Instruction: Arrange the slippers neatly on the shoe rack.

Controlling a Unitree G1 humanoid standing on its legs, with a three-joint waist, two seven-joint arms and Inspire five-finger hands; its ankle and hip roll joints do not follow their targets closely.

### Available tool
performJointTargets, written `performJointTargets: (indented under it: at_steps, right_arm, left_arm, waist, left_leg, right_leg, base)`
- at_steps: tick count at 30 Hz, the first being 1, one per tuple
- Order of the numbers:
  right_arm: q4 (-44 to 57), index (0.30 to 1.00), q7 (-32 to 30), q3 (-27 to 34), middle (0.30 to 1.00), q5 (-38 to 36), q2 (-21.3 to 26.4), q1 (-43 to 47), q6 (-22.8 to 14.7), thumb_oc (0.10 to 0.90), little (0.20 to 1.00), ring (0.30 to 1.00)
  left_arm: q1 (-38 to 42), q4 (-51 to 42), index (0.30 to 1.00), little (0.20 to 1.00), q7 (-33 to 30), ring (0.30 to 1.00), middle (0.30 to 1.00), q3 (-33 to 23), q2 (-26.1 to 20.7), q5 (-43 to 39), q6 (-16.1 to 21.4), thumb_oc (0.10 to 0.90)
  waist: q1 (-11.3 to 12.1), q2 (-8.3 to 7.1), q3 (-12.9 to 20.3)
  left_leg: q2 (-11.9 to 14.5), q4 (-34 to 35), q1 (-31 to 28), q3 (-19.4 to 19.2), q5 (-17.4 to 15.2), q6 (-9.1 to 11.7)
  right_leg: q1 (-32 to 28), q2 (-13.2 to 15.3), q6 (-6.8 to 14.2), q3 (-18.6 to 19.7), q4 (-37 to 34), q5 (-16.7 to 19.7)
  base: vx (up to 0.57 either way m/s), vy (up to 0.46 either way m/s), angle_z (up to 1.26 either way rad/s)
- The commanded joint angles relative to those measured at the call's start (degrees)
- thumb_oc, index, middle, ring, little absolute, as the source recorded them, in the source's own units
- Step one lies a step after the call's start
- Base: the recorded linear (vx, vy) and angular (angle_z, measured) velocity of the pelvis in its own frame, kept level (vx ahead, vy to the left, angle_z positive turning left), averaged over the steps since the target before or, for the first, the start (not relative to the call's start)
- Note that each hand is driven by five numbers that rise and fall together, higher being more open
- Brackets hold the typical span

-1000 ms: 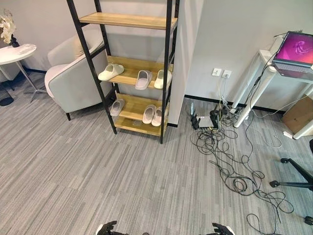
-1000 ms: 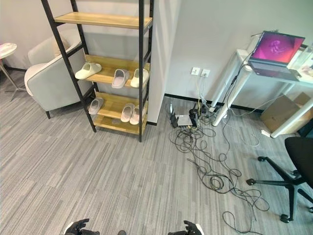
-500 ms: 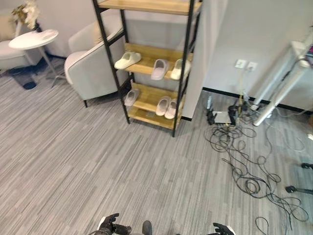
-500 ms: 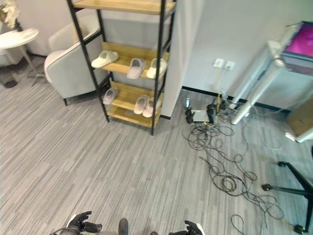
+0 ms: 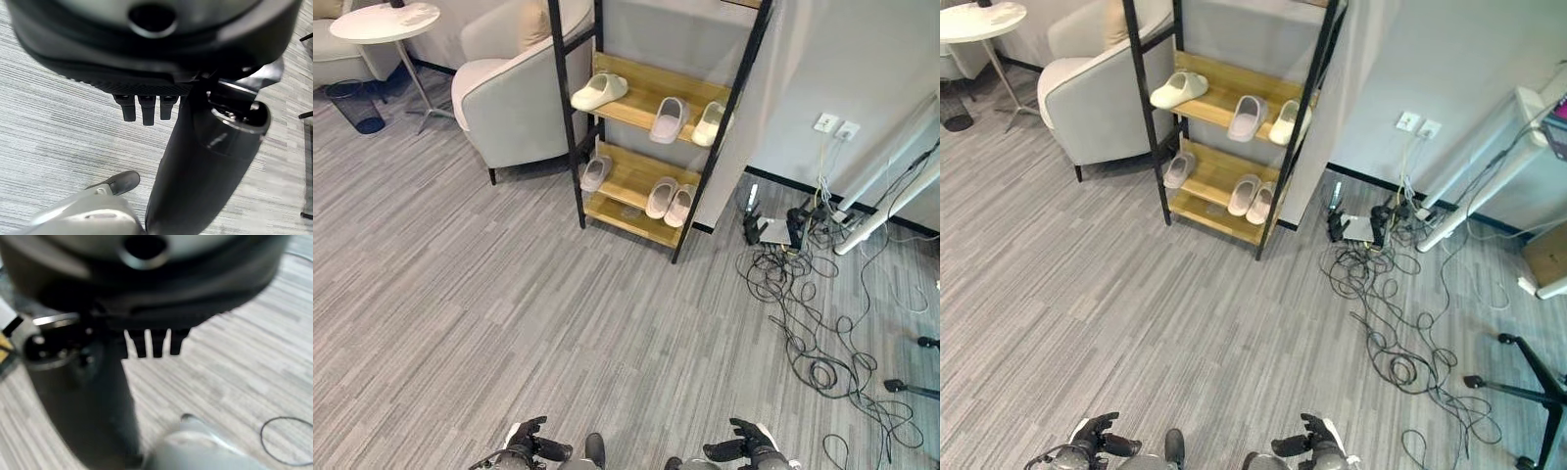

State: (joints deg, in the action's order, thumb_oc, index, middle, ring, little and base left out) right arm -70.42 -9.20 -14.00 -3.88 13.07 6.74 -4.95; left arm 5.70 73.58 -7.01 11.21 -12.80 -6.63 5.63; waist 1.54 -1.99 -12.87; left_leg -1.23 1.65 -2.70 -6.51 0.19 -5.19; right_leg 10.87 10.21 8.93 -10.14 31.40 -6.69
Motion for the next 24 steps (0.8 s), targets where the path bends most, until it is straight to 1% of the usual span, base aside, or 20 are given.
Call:
performJointTargets:
  at_steps: [1, 2, 4, 5, 7, 9, 10, 11, 12, 13, 14, 15, 16, 17, 18, 19, 20, 21, 22, 24]
  right_arm:
    - [0.37, 0.9, -1.12, -1.31, 0.9, -0.48, 2.63, 0.23, -0.44, 0.8, 0.9, 0.9]
    - [0.52, 0.9, -0.99, -1.39, 0.9, -0.95, 2.72, 0.0, -0.51, 0.8, 0.9, 0.9]
    - [0.36, 0.9, -0.58, -1.23, 0.9, -1.31, 2.76, -0.7, -0.28, 0.8, 0.9, 0.9]
    - [0.21, 0.9, -0.54, -0.96, 0.9, -1.42, 2.68, -1.35, -0.25, 0.8, 0.9, 0.9]
    - [-0.18, 0.9, -0.55, -1.22, 0.9, -1.26, 2.62, -2.11, -0.41, 0.8, 0.9, 0.9]
    - [-0.73, 0.9, -0.48, -1.29, 0.9, -1.19, 2.55, -2.8, -0.37, 0.8, 0.9, 0.9]
    - [-0.75, 0.9, -0.47, -1.31, 0.9, -1.47, 2.44, -2.89, -0.51, 0.8, 0.9, 0.9]
    - [-0.62, 0.9, -0.42, -1.21, 0.9, -1.89, 2.35, -2.88, -0.81, 0.8, 0.9, 0.9]
    - [-0.57, 0.9, -0.34, -1.04, 0.9, -2.43, 2.31, -2.93, -0.97, 0.8, 0.9, 0.9]
    - [-0.36, 0.9, -0.48, -1.07, 0.9, -3.2, 2.49, -2.55, -1.2, 0.8, 0.9, 0.9]
    - [-0.36, 0.9, -0.48, -1.07, 0.9, -3.2, 2.49, -2.55, -1.2, 0.8, 0.9, 0.9]
    - [-0.21, 0.9, -0.71, -1.09, 0.9, -3.6, 2.54, -2.23, -1.3, 0.8, 0.9, 0.9]
    - [-0.3, 0.9, -0.84, -1.07, 0.9, -3.84, 2.57, -2.15, -1.11, 0.8, 0.9, 0.9]
    - [-0.37, 0.9, -1.0, -1.1, 0.9, -4.19, 2.57, -2.2, -1.06, 0.8, 0.9, 0.9]
    - [-0.38, 0.9, -1.01, -1.1, 0.9, -4.19, 2.56, -2.19, -1.06, 0.8, 0.9, 0.9]
    - [-0.43, 0.9, -1.05, -1.08, 0.9, -4.53, 2.62, -2.25, -1.11, 0.8, 0.9, 0.9]
    - [-0.44, 0.9, -1.06, -1.01, 0.9, -4.89, 2.6, -2.39, -1.11, 0.8, 0.9, 0.9]
    - [-0.47, 0.9, -1.11, -1.0, 0.9, -4.92, 2.62, -2.49, -1.22, 0.8, 0.9, 0.9]
    - [-0.43, 0.9, -1.32, -0.96, 0.9, -5.08, 2.65, -2.54, -1.43, 0.8, 0.9, 0.9]
    - [-0.37, 0.9, -1.58, -1.14, 0.9, -5.18, 2.46, -2.4, -1.44, 0.8, 0.9, 0.9]
  left_arm:
    - [1.2, -0.74, 0.9, 0.9, -0.54, 0.9, 0.9, 1.96, -0.22, 1.34, 0.67, 0.8]
    - [1.6, -0.69, 0.9, 0.9, -0.32, 0.9, 0.9, 2.4, -0.22, 1.47, 0.68, 0.8]
    - [1.96, -0.54, 0.9, 0.9, 0.14, 0.9, 0.9, 2.84, -0.22, 1.56, 0.68, 0.8]
    - [2.0, -0.51, 0.9, 0.9, 0.52, 0.9, 0.9, 2.92, -0.11, 1.94, 0.74, 0.8]
    - [1.74, -0.17, 0.9, 0.9, 0.42, 0.9, 0.9, 3.22, 0.43, 2.77, 0.86, 0.8]
    - [1.43, -0.14, 0.9, 0.9, 0.5, 0.9, 0.9, 3.33, 0.95, 2.57, 0.79, 0.8]
    - [1.35, -0.29, 0.9, 0.9, 0.61, 0.9, 0.9, 3.42, 1.01, 2.37, 0.77, 0.8]
    - [1.41, -0.36, 0.9, 0.9, 0.63, 0.9, 0.9, 3.59, 1.01, 2.45, 0.75, 0.8]
    - [1.64, -0.53, 0.9, 0.9, 0.78, 0.9, 0.9, 3.96, 1.0, 2.61, 0.71, 0.8]
    - [2.25, -1.12, 0.9, 0.9, 0.82, 0.9, 0.9, 4.53, 0.97, 2.52, 0.63, 0.8]
    - [2.25, -1.12, 0.9, 0.9, 0.82, 0.9, 0.9, 4.53, 0.97, 2.52, 0.63, 0.8]
    - [2.73, -1.21, 0.9, 0.9, 0.63, 0.9, 0.9, 4.73, 0.93, 2.39, 0.52, 0.8]
    - [3.04, -1.34, 0.9, 0.9, 0.57, 0.9, 0.9, 4.85, 0.8, 2.26, 0.46, 0.8]
    - [3.24, -1.48, 0.9, 0.9, 0.46, 0.9, 0.9, 5.1, 0.73, 2.15, 0.47, 0.8]
    - [3.25, -1.49, 0.9, 0.9, 0.46, 0.9, 0.9, 5.11, 0.72, 2.14, 0.47, 0.8]
    - [3.39, -1.57, 0.9, 0.9, 0.4, 0.9, 0.9, 5.31, 0.71, 2.03, 0.51, 0.8]
    - [3.48, -1.45, 0.9, 0.9, 0.43, 0.9, 0.9, 5.32, 0.79, 2.04, 0.46, 0.8]
    - [3.35, -1.29, 0.9, 0.9, 0.39, 0.9, 0.9, 5.34, 0.8, 2.15, 0.43, 0.8]
    - [3.08, -1.01, 0.9, 0.9, 0.36, 0.9, 0.9, 5.36, 0.72, 2.31, 0.46, 0.8]
    - [2.87, -1.03, 0.9, 0.9, 0.32, 0.9, 0.9, 5.24, 0.6, 2.37, 0.54, 0.8]
  waist:
    - [-0.19, 0.66, 0.46]
    - [-1.19, 0.2, 0.74]
    - [-2.74, 0.04, 0.79]
    - [-2.96, -0.36, 1.18]
    - [-3.19, -0.3, 2.34]
    - [-3.24, 0.15, 3.19]
    - [-3.17, 0.26, 3.34]
    - [-3.29, 0.21, 3.54]
    - [-3.25, -0.11, 3.39]
    - [-2.8, -1.09, 2.45]
    - [-2.8, -1.09, 2.45]
    - [-2.59, -1.74, 1.82]
    - [-2.41, -2.33, 1.35]
    - [-2.25, -2.68, 1.03]
    - [-2.27, -2.61, 1.02]
    - [-2.06, -2.95, 0.79]
    - [-1.77, -3.31, 0.84]
    - [-1.61, -3.29, 0.82]
    - [-1.3, -3.04, 0.74]
    - [-0.44, -1.9, 0.5]
  left_leg:
    - [-0.97, -4.43, -1.74, 5.21, -8.12, 1.66]
    - [-1.74, -3.14, -3.62, 6.51, -8.85, 1.68]
    - [-2.0, -2.11, -6.2, 8.78, -9.8, 2.05]
    - [-2.48, -2.05, -6.71, 9.69, -10.21, 2.24]
    - [-2.19, -1.71, -7.89, 9.77, -11.1, 2.66]
    - [-1.32, -3.74, -7.53, 9.88, -9.71, 4.16]
    - [-1.07, -5.6, -6.85, 9.77, -8.84, 4.97]
    - [-0.62, -8.07, -5.93, 9.25, -7.35, 6.37]
    - [0.33, -11.7, -3.88, 7.87, -5.64, 7.83]
    - [1.14, -20.99, 0.99, 6.32, -3.14, 8.64]
    - [1.14, -20.99, 0.99, 6.32, -3.14, 8.64]
    - [1.45, -25.72, 3.62, 5.64, -2.02, 8.79]
    - [2.15, -28.8, 6.04, 4.4, -2.15, 8.49]
    - [2.99, -29.62, 8.07, 3.12, -2.66, 7.99]
    - [3.07, -29.87, 8.19, 3.17, -2.81, 7.99]
    - [3.61, -29.08, 9.85, 2.13, -3.65, 7.51]
    - [3.61, -26.32, 11.12, 1.23, -5.12, 6.82]
    - [3.45, -23.7, 11.22, 1.13, -6.2, 6.53]
    - [3.76, -17.17, 14.04, 0.86, -4.01, 6.93]
    - [4.38, -10.52, 15.62, 1.13, 0.85, 7.77]
  right_leg:
    - [0.01, -3.92, -1.29, 0.77, -10.33, 7.8]
    - [1.89, -5.39, -1.81, 1.34, -15.09, 8.3]
    - [3.4, -7.07, -1.74, 2.64, -19.66, 9.49]
    - [2.31, -7.53, -1.67, 3.51, -22.14, 9.45]
    - [0.1, -8.39, -2.78, 3.71, -24.38, 9.42]
    - [-1.6, -9.06, -3.55, 3.44, -25.93, 9.32]
    - [-2.49, -9.28, -3.9, 3.42, -26.61, 9.06]
    - [-3.62, -9.53, -4.4, 3.45, -27.32, 8.71]
    - [-5.03, -9.51, -5.07, 3.54, -28.12, 8.18]
    - [-7.01, -9.28, -6.3, 3.62, -29.21, 7.58]
    - [-7.01, -9.28, -6.3, 3.62, -29.21, 7.58]
    - [-8.02, -9.04, -7.08, 3.53, -29.79, 7.27]
    - [-8.8, -8.62, -7.5, 3.26, -30.34, 6.82]
    - [-9.53, -8.33, -7.6, 2.82, -30.88, 6.38]
    - [-9.55, -8.41, -7.6, 2.78, -30.89, 6.38]
    - [-10.38, -8.16, -7.48, 2.47, -31.64, 5.99]
    - [-11.15, -7.92, -7.22, 2.2, -32.32, 5.6]
    - [-11.63, -7.91, -6.97, 2.2, -32.54, 5.21]
    - [-13.05, -8.12, -6.53, 2.0, -33.35, 4.22]
    - [-14.74, -9.2, -6.32, 2.57, -33.78, 3.05]
  base:
    - [0.26, -0.007, 0.35]
    - [0.28, -0.023, 0.4]
    - [0.35, -0.049, 0.42]
    - [0.28, -0.078, 0.63]
    - [0.27, -0.086, 0.86]
    - [0.25, -0.083, 0.53]
    - [0.22, -0.095, 0.15]
    - [0.21, -0.102, 0.01]
    - [0.24, -0.149, 0.03]
    - [0.15, -0.109, 0.09]
    - [0.13, -0.124, 0.11]
    - [0.09, -0.093, -0.01]
    - [0.13, -0.124, 0.0]
    - [0.09, -0.072, 0.02]
    - [0.12, -0.047, 0.14]
    - [0.15, -0.025, 0.23]
    - [0.23, -0.012, 0.41]
    - [0.32, 0.06, 0.46]
    - [0.32, 0.108, 0.41]
    - [0.26, 0.113, 0.28]
